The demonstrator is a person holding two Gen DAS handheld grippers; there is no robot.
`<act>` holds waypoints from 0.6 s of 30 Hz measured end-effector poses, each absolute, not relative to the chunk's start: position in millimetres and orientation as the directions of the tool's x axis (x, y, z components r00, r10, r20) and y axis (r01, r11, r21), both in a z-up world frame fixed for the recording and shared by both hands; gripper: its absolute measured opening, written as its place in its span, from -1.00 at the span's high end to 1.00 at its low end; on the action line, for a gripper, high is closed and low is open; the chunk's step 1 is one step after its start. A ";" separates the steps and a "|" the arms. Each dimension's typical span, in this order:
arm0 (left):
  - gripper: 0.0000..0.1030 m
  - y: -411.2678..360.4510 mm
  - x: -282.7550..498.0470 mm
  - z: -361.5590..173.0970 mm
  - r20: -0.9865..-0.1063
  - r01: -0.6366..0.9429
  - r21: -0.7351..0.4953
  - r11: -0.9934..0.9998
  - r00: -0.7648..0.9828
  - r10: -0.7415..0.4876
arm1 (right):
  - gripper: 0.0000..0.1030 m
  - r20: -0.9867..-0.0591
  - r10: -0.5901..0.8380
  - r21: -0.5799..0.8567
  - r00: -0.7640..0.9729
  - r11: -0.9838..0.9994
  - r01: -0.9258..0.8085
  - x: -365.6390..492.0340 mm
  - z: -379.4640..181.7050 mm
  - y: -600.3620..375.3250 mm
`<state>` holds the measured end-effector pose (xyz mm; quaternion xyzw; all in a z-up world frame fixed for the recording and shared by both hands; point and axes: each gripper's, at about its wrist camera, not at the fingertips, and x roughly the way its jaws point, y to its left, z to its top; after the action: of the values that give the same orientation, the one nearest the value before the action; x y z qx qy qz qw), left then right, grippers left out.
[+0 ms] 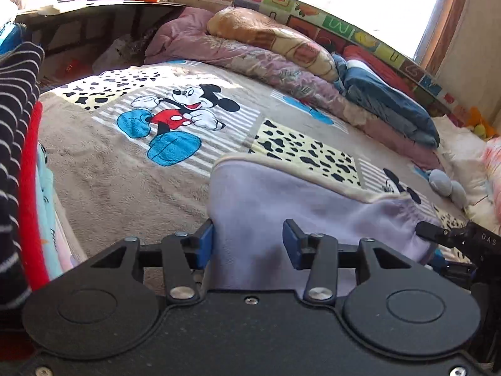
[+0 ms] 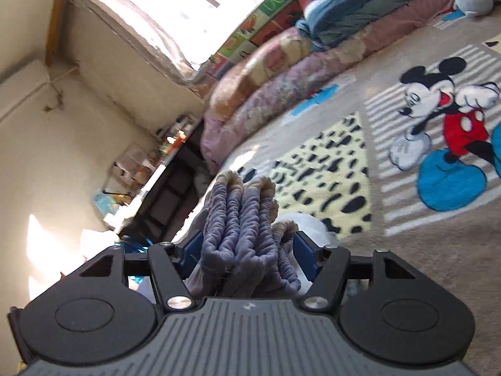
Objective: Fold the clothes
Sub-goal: 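Carry the folded pants with both grippers onto the folded clothes stack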
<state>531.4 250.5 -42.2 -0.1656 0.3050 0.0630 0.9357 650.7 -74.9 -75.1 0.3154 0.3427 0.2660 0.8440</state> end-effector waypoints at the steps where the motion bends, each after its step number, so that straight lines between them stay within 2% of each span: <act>1: 0.16 245.9 527.7 -43.3 -0.583 -0.216 -0.250 0.944 0.812 0.031 | -0.24 -0.433 0.656 0.705 0.618 0.674 -0.221 649.4 -85.6 -72.7; 7: 0.08 227.8 494.6 -25.6 -0.506 -0.230 -0.154 0.961 0.854 0.124 | -0.25 -0.344 0.659 0.737 0.669 0.631 -0.242 621.6 -91.3 -89.3; 11: -0.16 215.8 469.7 -12.5 -0.482 -0.201 -0.124 0.972 0.868 0.118 | -0.29 -0.368 0.634 0.690 0.680 0.676 -0.257 609.6 -80.2 -99.3; 12: -0.28 214.5 463.5 -9.7 -0.484 -0.191 -0.125 0.974 0.868 0.108 | -0.31 -0.375 0.630 0.678 0.680 0.687 -0.262 602.6 -76.0 -100.0; 14: -0.35 209.4 451.9 -4.2 -0.489 -0.179 -0.110 0.978 0.866 0.103 | -0.39 -0.391 0.621 0.653 0.680 0.707 -0.270 588.6 -67.5 -101.3; 15: -0.39 205.0 446.7 -1.5 -0.492 -0.178 -0.088 0.980 0.863 0.112 | -0.50 -0.399 0.616 0.640 0.680 0.717 -0.275 581.6 -63.3 -102.0; 18: -0.56 203.2 428.5 4.9 -0.509 -0.178 -0.081 0.981 0.853 0.113 | -0.60 -0.431 0.604 0.592 0.670 0.750 -0.295 560.3 -48.5 -100.3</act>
<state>428.5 203.2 4.9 -0.0627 0.2602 0.0757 0.9605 560.3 -100.3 -48.5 0.2446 0.3156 0.2553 0.8806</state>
